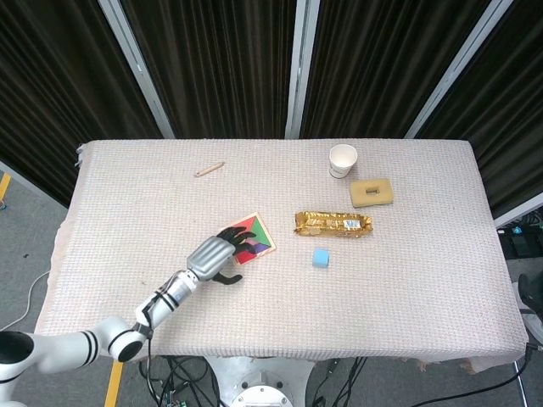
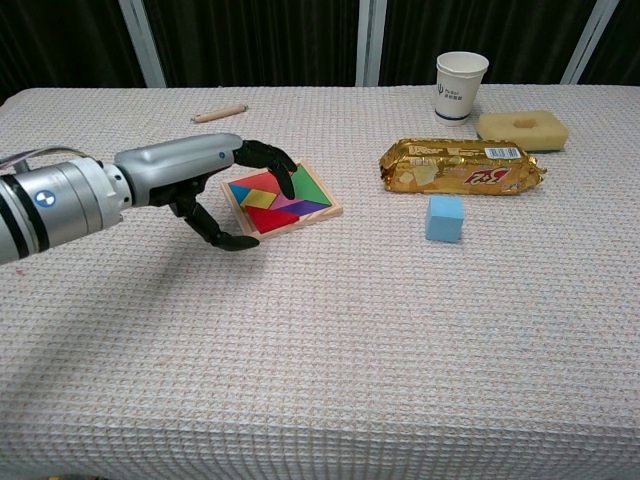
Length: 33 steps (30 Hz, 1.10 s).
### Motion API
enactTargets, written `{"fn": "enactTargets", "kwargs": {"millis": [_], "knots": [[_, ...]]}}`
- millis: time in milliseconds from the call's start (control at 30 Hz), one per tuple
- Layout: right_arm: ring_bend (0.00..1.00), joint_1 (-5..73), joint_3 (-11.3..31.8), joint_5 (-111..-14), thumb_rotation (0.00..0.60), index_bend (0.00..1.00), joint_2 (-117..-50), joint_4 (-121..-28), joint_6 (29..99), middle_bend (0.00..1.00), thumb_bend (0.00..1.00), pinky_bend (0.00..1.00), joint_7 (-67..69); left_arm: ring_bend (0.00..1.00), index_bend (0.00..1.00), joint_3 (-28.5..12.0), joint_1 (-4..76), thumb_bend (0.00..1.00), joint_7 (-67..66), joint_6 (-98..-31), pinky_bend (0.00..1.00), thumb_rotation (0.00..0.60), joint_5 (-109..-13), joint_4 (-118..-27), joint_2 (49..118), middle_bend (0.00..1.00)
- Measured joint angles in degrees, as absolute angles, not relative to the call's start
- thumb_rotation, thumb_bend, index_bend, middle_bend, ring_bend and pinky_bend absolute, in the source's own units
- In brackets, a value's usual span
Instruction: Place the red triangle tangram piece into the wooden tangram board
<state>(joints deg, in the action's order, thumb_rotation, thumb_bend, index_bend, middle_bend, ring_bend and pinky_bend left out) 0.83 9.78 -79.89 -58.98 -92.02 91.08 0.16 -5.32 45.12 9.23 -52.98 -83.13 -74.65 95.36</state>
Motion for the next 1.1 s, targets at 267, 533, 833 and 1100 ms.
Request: {"fn": "enactTargets", "kwargs": {"millis": [267,533,833,1100], "knots": [[0.0,0.54,9.82,-79.53,0.6,0.0,-59.0,-91.32,91.18,0.0,0.35,0.0,0.98,0.0,0.37,-4.92,45.92,0.26,7.66,-51.63,0.1,0.6,-82.98,-72.74,96.9,0.08],[0.0,0.33,9.96,-79.31,0.6,0.0,-59.12,-91.03,91.43,0.0,0.35,0.0,1.4,0.0,0.37,-4.58,45.92,0.26,6.73,-51.65,0.09,0.6,-83.03,-72.2,97.29,0.08],[0.0,0.37,10.0,-79.21,0.6,0.0,-59.18,-91.12,91.28,0.0,0.35,0.0,1.17,0.0,0.37,-3.95,45.75,0.26,3.84,-52.42,0.09,0.6,-83.68,-70.95,97.69,0.08],[0.0,0.44,9.93,-79.35,0.6,0.0,-59.29,-91.23,91.14,0.0,0.35,0.0,1.03,0.0,0.37,-3.93,45.58,0.26,3.02,-52.48,0.09,0.6,-83.42,-70.02,97.57,0.08]]}}
